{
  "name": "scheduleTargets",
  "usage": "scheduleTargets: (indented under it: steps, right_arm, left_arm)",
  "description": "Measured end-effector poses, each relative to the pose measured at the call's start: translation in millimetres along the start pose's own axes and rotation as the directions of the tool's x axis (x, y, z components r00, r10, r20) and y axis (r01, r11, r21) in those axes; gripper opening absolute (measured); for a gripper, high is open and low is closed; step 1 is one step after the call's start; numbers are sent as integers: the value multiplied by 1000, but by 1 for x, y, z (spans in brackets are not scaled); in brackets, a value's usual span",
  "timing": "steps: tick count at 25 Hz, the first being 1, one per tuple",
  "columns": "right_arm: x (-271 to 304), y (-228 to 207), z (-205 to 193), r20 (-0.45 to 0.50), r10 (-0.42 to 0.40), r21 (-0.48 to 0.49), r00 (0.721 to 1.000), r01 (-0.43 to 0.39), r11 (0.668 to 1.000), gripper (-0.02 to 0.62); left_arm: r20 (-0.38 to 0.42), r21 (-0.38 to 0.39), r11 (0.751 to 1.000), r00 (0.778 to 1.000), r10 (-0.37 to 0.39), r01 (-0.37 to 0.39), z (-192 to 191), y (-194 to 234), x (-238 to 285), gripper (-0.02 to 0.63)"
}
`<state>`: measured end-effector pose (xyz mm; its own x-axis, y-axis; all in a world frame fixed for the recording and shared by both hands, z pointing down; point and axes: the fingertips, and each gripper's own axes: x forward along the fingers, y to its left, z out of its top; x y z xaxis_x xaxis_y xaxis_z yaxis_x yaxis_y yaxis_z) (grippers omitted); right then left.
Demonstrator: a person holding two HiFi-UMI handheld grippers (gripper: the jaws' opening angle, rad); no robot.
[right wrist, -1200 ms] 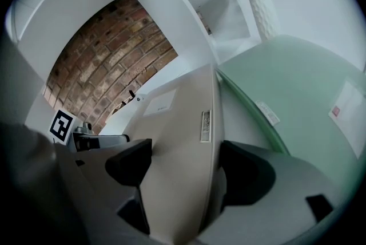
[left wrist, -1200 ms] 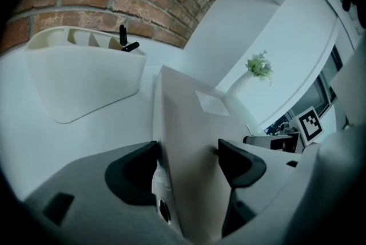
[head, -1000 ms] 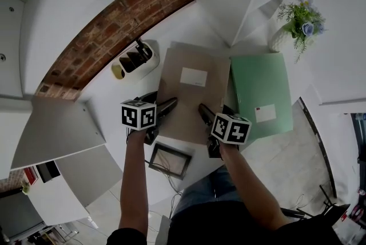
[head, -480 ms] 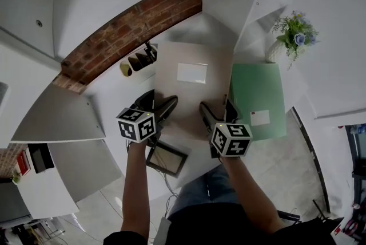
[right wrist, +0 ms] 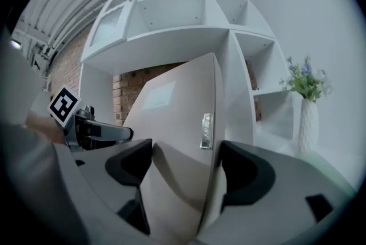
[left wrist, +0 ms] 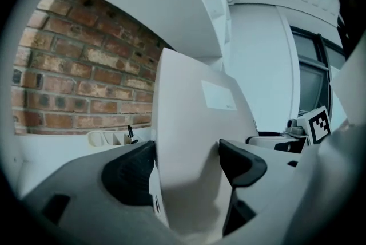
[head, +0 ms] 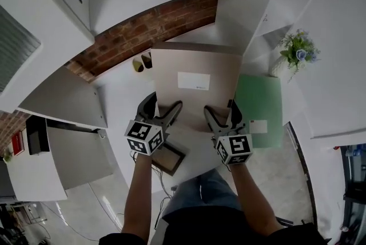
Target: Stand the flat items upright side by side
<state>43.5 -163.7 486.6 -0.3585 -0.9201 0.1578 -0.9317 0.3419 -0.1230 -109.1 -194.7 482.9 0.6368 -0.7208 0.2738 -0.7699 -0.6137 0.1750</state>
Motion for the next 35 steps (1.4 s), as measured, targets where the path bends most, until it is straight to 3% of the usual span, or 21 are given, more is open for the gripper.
scheduleTargets:
  steps: [4,9,16,20,35]
  right_arm:
    - [5,7,8,68,55,-119,996,-46,992,368]
    - [17,13,6,81,88,-222,993,-68,973,368]
    - [30,20,-24,-14,108,-266,994,-107,958,368]
    - [29,23,-37,-54,123,-273,991,-133,953,368]
    - [28,16,-43,-109,207,-268,972,-230,936,368]
  left_arm:
    - [69,58,996,996,64,-69,3,1,-10,336]
    - [123,160,971,980,158,-177,1,6,-20,335]
    - [138,192,946,962,236,-260,-20,15,-25,336]
    - [125,161,948,959,255,-273,-41,16,-26,336]
    - [124,143,955,962,243,-260,-43,18,-26,336]
